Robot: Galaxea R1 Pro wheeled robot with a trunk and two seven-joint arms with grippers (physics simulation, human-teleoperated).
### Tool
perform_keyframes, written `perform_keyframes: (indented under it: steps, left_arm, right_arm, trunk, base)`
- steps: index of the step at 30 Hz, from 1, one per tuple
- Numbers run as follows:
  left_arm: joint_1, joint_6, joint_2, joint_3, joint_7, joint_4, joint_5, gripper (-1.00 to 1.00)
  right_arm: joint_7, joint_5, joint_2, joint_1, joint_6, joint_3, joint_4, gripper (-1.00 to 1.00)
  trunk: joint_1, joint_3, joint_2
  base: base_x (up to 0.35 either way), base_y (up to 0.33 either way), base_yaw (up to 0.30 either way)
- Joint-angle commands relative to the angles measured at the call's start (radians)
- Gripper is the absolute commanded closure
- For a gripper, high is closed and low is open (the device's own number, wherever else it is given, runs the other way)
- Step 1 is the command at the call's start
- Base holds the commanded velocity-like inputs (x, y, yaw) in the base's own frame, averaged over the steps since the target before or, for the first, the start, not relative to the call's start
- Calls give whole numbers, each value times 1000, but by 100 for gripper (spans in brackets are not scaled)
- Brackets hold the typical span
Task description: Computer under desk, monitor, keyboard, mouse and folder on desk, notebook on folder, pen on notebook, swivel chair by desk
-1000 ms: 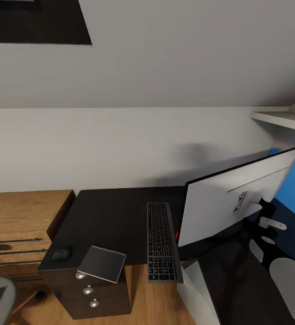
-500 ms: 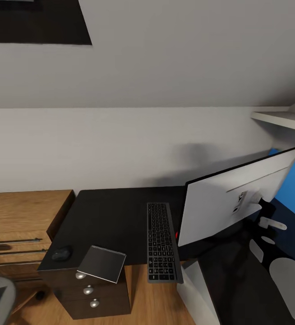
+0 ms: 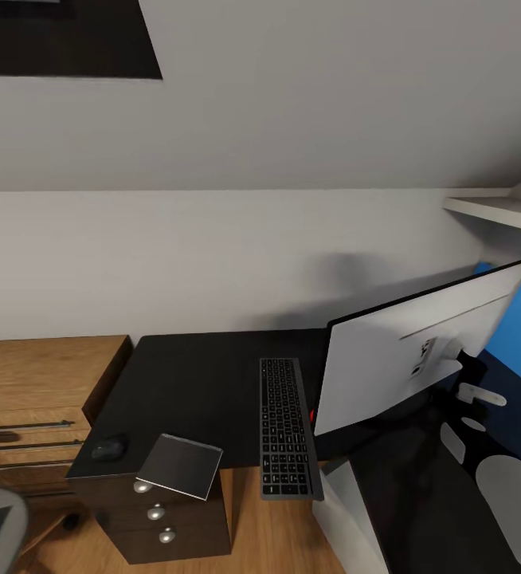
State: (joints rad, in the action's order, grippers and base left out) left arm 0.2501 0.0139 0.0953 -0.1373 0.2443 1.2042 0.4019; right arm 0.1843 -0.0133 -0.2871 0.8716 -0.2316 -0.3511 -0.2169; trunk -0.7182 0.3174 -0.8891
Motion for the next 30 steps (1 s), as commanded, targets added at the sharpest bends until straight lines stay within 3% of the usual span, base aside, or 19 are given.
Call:
perform_keyframes:
  steps: [1, 30]
  left_arm:
    - [0, 1, 1, -4, 7, 2, 9, -100]
    - [0, 3, 0, -5, 7, -5, 8, -100]
  right_arm:
    - [1, -2, 0, 1, -5, 1, 1, 100]
    - [-2, -3, 0, 1, -8, 3, 2, 100]
  trunk:
    - [0, 1, -1]
    - [0, 1, -1]
  base:
    - [0, 0, 0]
    - [0, 0, 0]
